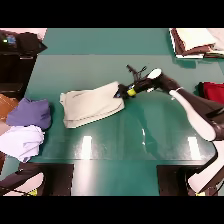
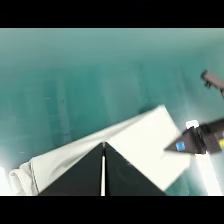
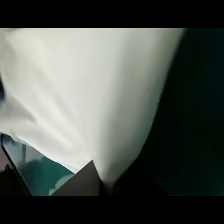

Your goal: Fold the shirts.

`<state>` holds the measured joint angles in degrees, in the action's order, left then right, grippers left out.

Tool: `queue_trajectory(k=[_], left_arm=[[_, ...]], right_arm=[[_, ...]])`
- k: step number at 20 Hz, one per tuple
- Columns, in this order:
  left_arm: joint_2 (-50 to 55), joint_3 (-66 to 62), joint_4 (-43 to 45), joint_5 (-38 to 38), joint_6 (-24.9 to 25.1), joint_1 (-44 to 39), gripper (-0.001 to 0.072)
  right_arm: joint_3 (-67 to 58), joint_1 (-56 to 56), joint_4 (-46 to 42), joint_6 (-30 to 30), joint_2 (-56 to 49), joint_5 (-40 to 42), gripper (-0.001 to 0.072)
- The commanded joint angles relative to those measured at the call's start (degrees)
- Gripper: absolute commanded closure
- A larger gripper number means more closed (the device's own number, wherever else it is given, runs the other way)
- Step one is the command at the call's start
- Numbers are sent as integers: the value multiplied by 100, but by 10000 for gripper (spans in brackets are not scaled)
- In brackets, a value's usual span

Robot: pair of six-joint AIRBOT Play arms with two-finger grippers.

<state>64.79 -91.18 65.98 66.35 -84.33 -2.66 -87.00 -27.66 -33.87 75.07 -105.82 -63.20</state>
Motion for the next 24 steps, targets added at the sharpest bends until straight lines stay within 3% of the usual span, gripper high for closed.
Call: queue_trajectory(k=[1,7,14,18,24], left_arm=[[-4,-7,4,-118,83,-726,685],[-4,-7,0,-745,76,-1410,685],[-4,-7,-55,-887,26,-1497,685],[-4,-7,-59,-828,26,-1497,685],[-4,-7,-66,-817,-118,-1499,685]], right_arm=[[-87,789,-514,111,682,-22,696],[-87,3158,-1698,479,2269,-431,696],[-87,5709,-1714,459,2728,-149,696],[-87,6290,-1670,208,2686,787,696],[-450,6345,-1268,-595,2529,1049,696]])
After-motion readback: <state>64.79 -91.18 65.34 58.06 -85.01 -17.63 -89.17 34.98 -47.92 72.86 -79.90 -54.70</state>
